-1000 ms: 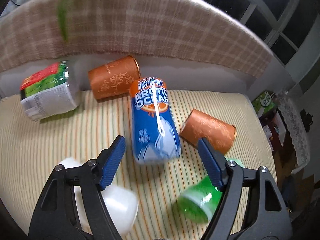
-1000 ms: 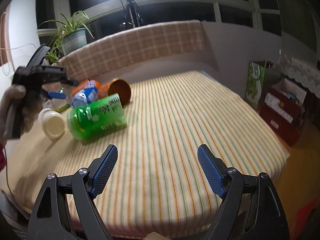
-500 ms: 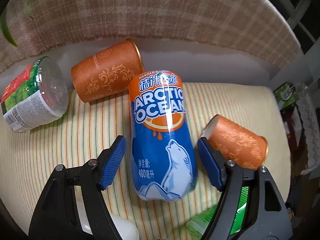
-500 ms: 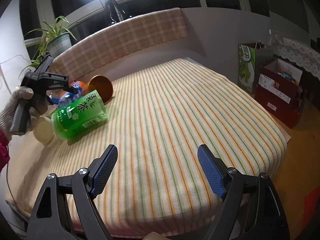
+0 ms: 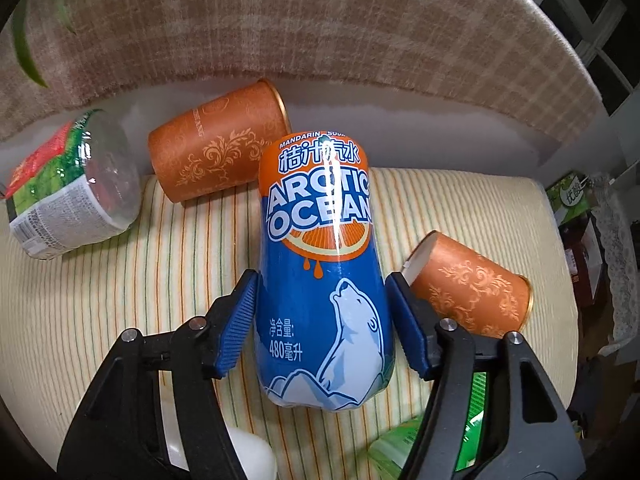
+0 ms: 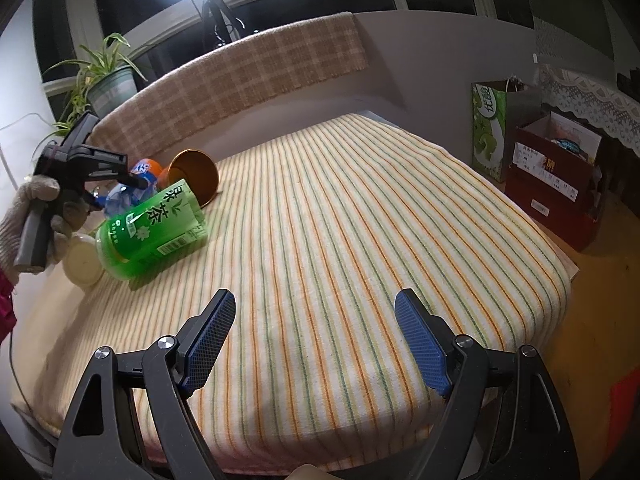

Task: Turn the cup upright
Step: 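Close the left gripper around the middle of the blue bottle, then lift the blue bottle with the left gripper and carry it toward the right gripper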

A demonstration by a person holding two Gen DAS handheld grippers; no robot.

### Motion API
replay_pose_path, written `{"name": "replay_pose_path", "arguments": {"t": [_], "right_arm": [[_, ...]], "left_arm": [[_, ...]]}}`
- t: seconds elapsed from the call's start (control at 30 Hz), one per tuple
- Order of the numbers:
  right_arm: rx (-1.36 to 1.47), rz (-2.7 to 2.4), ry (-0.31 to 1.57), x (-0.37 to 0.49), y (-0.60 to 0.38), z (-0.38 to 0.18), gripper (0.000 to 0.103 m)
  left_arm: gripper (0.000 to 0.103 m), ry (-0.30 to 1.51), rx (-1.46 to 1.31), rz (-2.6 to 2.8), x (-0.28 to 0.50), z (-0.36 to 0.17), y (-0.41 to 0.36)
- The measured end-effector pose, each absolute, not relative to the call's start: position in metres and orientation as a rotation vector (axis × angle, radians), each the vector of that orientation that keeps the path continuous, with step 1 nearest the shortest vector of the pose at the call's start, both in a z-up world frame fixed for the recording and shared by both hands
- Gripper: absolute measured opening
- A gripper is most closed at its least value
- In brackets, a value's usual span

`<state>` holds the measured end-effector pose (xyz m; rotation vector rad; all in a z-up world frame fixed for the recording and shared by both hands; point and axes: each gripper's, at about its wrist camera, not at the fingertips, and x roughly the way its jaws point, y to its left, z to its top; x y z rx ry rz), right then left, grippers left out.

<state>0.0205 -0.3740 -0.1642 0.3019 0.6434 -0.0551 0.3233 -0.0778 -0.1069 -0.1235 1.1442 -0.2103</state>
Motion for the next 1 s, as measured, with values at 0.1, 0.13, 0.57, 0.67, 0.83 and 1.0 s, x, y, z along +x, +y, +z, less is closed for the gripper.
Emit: {"name": "replay_pose_path", "arguments": {"t": [0.1,0.13,0.57,0.67,0.83,1.0], "right_arm": [[0.302,-0.055,0.64,0.018,-0.372,-0.162,0.082],[0.302,-0.054,0.637,0.017,-0.372,-0.161,0.082],[0.272,-0.008,0.601,0.001,-0.347,-0.144,0.082],[0.257,0.006,0.599,-0.002,-0.34,-0.141,0.082],[0.244,0.03,0.605,-0.005,-0.329,-0.138,0.082],[0.216,0.05,0.601,-0.008,-0.317,-0.131,0.082]], "left_arm": [[0.066,1.12,-0.13,-0.229,0.313,-0.095,-0.076],[0.066,1.113,-0.136,-0.235,0.309,-0.091,-0.076],[0.066,0.979,-0.209,-0.347,0.197,-0.023,-0.047],[0.066,0.963,-0.229,-0.355,0.164,-0.024,-0.039],[0.066,0.983,-0.275,-0.352,0.117,-0.047,-0.031],[0.066,1.005,-0.362,-0.326,0.088,-0.081,-0.026]]}}
